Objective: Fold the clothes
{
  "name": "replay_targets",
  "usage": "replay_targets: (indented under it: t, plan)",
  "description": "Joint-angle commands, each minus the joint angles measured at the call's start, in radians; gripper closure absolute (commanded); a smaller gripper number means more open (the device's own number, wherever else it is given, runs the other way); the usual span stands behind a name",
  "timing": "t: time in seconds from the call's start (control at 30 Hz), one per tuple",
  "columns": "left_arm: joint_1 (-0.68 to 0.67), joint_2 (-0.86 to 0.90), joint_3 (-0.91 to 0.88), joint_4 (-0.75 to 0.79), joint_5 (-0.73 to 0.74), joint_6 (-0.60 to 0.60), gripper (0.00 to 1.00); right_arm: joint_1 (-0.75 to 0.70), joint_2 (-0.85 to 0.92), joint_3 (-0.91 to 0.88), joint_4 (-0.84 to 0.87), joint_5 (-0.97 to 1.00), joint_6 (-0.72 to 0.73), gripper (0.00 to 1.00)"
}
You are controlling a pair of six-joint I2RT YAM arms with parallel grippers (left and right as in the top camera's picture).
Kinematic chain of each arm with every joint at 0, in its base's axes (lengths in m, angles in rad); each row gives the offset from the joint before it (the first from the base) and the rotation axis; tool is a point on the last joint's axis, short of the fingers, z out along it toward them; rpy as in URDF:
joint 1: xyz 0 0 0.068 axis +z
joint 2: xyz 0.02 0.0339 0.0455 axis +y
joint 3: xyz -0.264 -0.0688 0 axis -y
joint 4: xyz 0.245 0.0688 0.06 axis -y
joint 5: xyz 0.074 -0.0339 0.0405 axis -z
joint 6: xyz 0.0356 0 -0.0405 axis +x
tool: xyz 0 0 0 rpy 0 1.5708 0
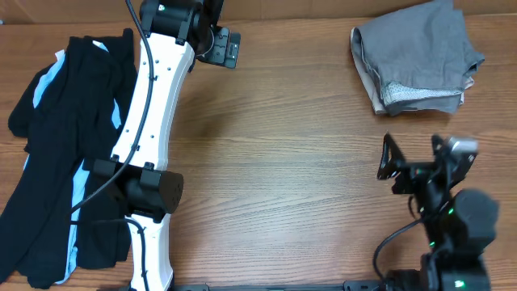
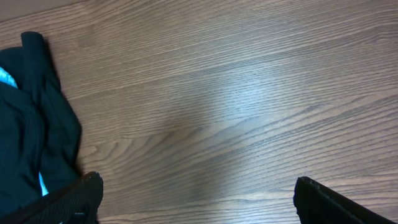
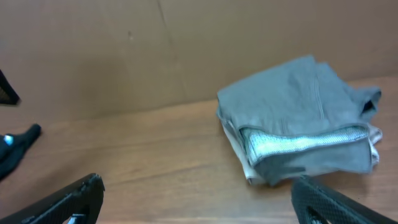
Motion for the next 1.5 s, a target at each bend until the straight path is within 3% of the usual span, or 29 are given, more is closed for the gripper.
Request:
replay_targets:
  t: [0.0,0.2,0.5,1.47]
  plan:
    - [0.005,0.001,-0.006,0.003,-0.009,-0.014,0.00,0.011,-0.113,-0.125,0.049,0.014,0.002,0.00]
    - [0.005,0.001,-0.006,0.003,-0.009,-0.014,0.00,0.016,-0.281,-0.311,0.127,0.014,0.003,0.00]
    - [0.005,0.001,-0.006,0.003,-0.009,-0.014,0.00,0.016,-0.372,-0.453,0.269,0.015,0.002,0.00]
    - [0.005,0.001,-0.006,0.003,-0.009,-0.014,0.00,0.016,-0.458,-0.520,0.233,0.126,0.002,0.00]
